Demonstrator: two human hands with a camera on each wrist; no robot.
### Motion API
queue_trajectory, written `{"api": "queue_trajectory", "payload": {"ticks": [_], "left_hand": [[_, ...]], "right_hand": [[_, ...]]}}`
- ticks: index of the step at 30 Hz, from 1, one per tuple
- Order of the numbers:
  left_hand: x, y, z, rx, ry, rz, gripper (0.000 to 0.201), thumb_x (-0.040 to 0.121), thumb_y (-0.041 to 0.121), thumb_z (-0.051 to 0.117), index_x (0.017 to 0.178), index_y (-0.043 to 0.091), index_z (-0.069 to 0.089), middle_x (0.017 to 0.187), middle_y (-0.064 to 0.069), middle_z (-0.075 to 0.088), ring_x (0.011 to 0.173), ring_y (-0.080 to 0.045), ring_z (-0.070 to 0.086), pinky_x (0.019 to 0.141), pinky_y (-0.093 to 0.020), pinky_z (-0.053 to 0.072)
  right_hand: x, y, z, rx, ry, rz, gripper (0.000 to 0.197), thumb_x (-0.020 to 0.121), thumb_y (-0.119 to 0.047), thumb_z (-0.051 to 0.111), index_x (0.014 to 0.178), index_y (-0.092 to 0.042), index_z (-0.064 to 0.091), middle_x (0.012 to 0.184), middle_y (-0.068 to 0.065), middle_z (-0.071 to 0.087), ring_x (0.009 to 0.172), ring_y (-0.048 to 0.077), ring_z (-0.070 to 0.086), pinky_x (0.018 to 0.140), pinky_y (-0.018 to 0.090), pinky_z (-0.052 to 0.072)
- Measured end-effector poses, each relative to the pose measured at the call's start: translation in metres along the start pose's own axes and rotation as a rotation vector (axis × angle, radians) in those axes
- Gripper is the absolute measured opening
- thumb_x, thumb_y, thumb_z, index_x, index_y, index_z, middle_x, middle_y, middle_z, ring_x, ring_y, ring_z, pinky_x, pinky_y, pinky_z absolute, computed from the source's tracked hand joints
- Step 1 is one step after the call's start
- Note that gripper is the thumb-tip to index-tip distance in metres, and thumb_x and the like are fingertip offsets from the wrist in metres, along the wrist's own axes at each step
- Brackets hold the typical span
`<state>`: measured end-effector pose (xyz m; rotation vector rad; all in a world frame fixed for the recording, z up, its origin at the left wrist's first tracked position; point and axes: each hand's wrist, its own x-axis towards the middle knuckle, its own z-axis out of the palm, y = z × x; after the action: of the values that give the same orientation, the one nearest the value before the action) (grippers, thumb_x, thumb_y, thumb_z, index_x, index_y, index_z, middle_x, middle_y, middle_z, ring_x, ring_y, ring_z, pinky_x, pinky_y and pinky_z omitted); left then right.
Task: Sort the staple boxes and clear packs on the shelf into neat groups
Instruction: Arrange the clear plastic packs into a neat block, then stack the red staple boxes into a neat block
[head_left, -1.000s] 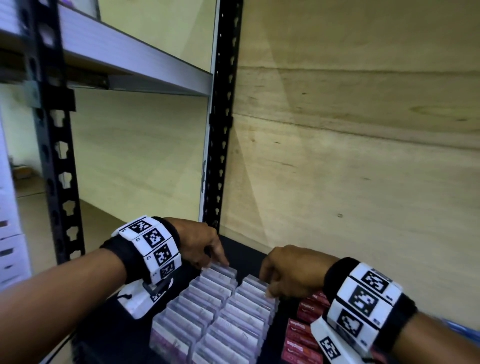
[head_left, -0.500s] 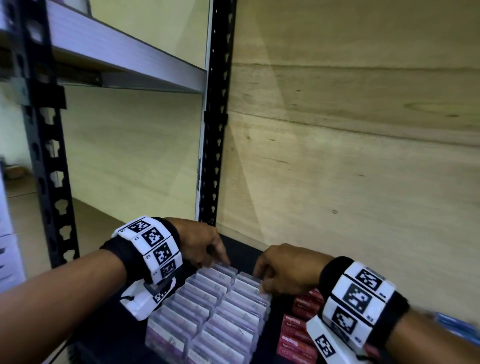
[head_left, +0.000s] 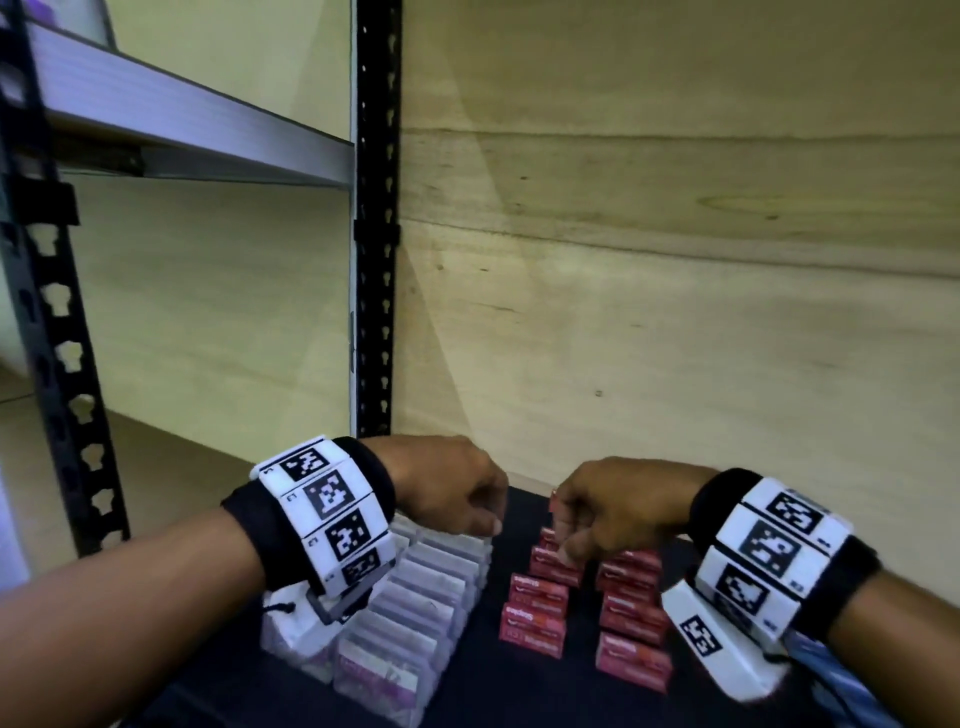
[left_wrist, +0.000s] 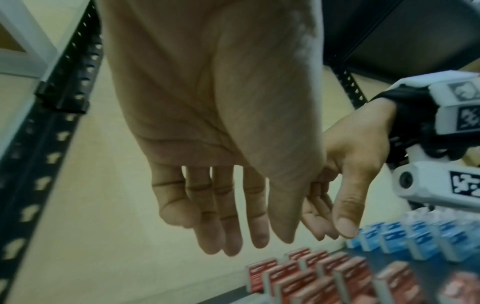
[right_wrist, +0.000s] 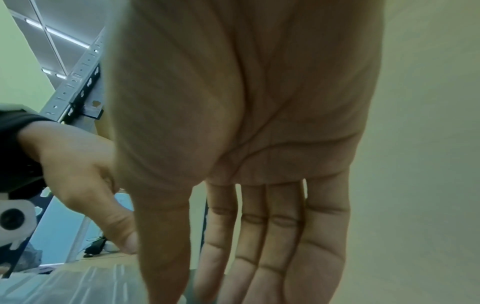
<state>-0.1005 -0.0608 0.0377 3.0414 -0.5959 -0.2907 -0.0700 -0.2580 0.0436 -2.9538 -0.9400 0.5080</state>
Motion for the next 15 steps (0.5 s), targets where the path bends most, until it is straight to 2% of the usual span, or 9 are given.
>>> {"api": "queue_trajectory", "payload": {"ticks": [3, 7, 11, 15], "left_hand": [[0.003, 0.026, 0.005, 0.039, -0.069, 0.030, 0.026, 0.092, 0.044, 0.061, 0.112, 0.028, 0.063, 0.107, 0.010, 0.065, 0.096, -0.011, 0.060, 0.085, -0.033, 0.050], [0.007, 0.050, 0.017, 0.152, -0.157, 0.025, 0.032, 0.090, 0.038, 0.065, 0.120, 0.026, 0.061, 0.112, 0.008, 0.064, 0.098, -0.014, 0.058, 0.080, -0.029, 0.045], [0.009, 0.065, 0.026, 0.239, -0.194, 0.011, 0.041, 0.089, 0.033, 0.068, 0.128, 0.028, 0.058, 0.120, 0.004, 0.061, 0.107, -0.018, 0.057, 0.080, -0.029, 0.042], [0.011, 0.074, 0.035, 0.266, -0.184, -0.021, 0.035, 0.086, 0.027, 0.071, 0.120, 0.027, 0.063, 0.118, 0.002, 0.061, 0.102, -0.019, 0.059, 0.084, -0.031, 0.048]], "right_hand": [[-0.017, 0.010, 0.009, -0.014, -0.054, 0.050, 0.022, 0.081, -0.039, 0.076, 0.097, -0.023, 0.075, 0.095, -0.007, 0.074, 0.086, 0.010, 0.066, 0.083, 0.030, 0.053], [-0.034, 0.018, 0.027, -0.054, -0.077, 0.095, 0.023, 0.080, -0.039, 0.077, 0.096, -0.023, 0.075, 0.085, -0.012, 0.069, 0.080, 0.009, 0.062, 0.077, 0.030, 0.053], [-0.044, 0.021, 0.045, -0.111, -0.071, 0.139, 0.028, 0.080, -0.033, 0.078, 0.101, -0.014, 0.074, 0.100, 0.000, 0.073, 0.091, 0.019, 0.068, 0.081, 0.033, 0.056], [-0.050, 0.018, 0.061, -0.162, -0.032, 0.154, 0.028, 0.083, -0.027, 0.076, 0.107, -0.012, 0.073, 0.107, 0.003, 0.072, 0.098, 0.023, 0.067, 0.083, 0.035, 0.057]]}}
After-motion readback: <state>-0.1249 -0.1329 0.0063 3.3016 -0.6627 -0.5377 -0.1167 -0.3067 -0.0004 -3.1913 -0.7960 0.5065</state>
